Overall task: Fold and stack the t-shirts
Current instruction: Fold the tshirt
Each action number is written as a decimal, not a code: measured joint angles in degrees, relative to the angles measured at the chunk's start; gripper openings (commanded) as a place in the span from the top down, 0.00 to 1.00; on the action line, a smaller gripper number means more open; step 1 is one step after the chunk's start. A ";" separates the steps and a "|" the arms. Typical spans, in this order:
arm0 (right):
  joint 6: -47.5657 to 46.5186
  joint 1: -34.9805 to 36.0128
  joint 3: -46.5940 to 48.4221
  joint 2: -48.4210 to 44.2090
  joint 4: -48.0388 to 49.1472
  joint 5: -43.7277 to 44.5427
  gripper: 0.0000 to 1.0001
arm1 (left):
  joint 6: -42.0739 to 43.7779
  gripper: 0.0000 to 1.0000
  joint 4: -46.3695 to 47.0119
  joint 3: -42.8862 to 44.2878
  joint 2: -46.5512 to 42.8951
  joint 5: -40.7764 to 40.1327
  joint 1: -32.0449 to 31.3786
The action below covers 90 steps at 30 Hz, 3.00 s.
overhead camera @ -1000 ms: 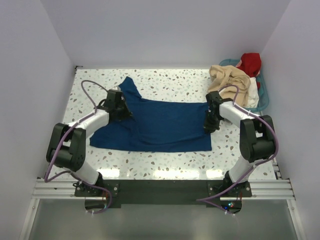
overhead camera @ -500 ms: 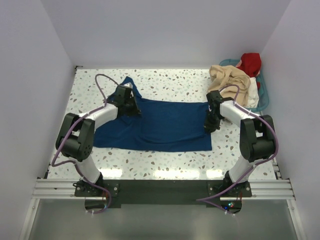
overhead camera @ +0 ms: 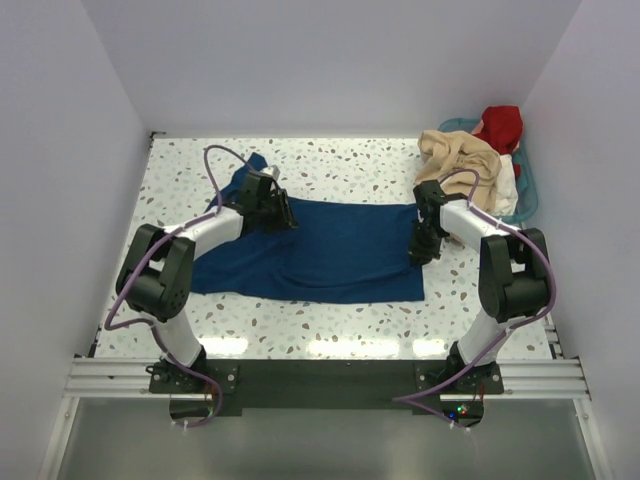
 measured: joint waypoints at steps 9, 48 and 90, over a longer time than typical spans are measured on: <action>0.13 -0.13 0.11 0.00 -0.42 -0.20 0.94 | -0.85 0.23 -5.77 -1.38 -9.77 -8.98 0.00; -2.60 -4.35 5.35 -7.85 -4.24 -2.23 0.45 | -8.11 0.12 -12.04 -34.75 -39.19 -24.15 8.44; -3.17 9.44 10.12 5.49 0.76 -4.44 0.49 | -9.18 0.11 -14.34 -37.35 -44.57 -22.25 8.44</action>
